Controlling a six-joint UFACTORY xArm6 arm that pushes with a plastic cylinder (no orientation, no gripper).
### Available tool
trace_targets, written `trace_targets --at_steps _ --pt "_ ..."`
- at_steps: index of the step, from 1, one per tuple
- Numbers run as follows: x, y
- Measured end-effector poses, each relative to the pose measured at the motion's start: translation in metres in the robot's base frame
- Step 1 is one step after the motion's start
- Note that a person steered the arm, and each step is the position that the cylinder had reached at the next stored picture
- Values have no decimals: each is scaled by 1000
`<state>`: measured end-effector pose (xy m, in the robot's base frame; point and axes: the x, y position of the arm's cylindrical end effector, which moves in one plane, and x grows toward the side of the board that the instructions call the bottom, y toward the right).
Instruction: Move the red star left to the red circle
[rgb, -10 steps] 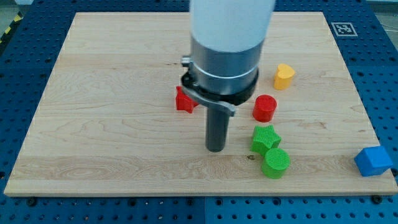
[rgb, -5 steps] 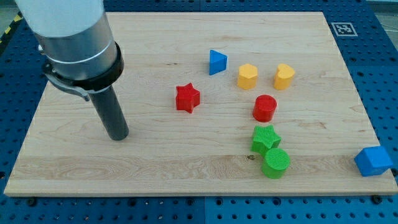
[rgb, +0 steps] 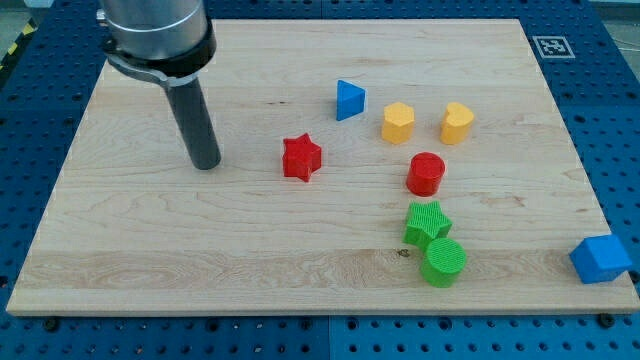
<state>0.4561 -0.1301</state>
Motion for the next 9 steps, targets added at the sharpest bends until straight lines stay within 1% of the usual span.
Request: trace_targets --at_steps 4,6,9 --pt "-2 64" --pt "9 109" --pt "46 185"
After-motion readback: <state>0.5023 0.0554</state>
